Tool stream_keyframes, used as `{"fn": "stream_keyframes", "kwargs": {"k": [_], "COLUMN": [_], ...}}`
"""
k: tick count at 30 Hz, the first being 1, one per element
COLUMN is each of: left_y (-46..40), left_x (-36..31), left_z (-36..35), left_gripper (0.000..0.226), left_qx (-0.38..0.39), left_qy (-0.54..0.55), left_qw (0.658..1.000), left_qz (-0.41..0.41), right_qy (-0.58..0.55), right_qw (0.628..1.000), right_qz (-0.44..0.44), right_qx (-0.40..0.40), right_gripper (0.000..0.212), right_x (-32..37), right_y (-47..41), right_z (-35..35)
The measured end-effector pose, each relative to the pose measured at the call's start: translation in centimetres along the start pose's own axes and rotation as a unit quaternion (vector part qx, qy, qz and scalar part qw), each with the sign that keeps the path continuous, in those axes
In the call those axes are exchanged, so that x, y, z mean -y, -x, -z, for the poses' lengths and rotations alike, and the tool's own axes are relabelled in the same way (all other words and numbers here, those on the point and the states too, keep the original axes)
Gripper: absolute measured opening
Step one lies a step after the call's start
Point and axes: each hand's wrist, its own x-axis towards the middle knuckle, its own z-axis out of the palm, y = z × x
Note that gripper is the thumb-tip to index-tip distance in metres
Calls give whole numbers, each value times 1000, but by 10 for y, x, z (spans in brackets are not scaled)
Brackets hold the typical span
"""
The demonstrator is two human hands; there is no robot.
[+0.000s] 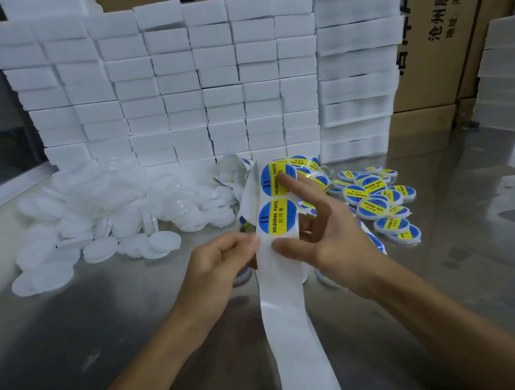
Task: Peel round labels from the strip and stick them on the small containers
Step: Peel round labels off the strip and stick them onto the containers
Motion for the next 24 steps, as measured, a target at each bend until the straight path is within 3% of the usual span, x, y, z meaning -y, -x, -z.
{"fn": "stream_keyframes", "kwargs": {"k": [3, 7, 14, 19, 24], "left_y": [1, -1, -4, -4, -5], "left_x": [-1, -1, 4, 7, 7], "left_z": [-4, -3, 0, 0, 1], "left_gripper": [20, 11, 12, 9, 32], "left_qx": [-4, -38, -85, -60, -41], "left_qy": [19, 29, 49, 26, -78], "left_qw": [1000, 999, 995, 998, 992], "left_qz": [1, -2, 11, -20, -92], "right_qy": [22, 160, 415, 466, 475], "right_qw": [999, 983, 862, 822, 814], "right_qz": [20, 88, 284, 323, 327], "right_qx": [21, -19, -71, -57, -67], "right_gripper": [83, 60, 14, 12, 16], "right_x": [-4, -7, -3, -9, -12], "right_y": [3, 5, 5, 6, 7], "right_z": [-6, -8, -4, -7, -13]}}
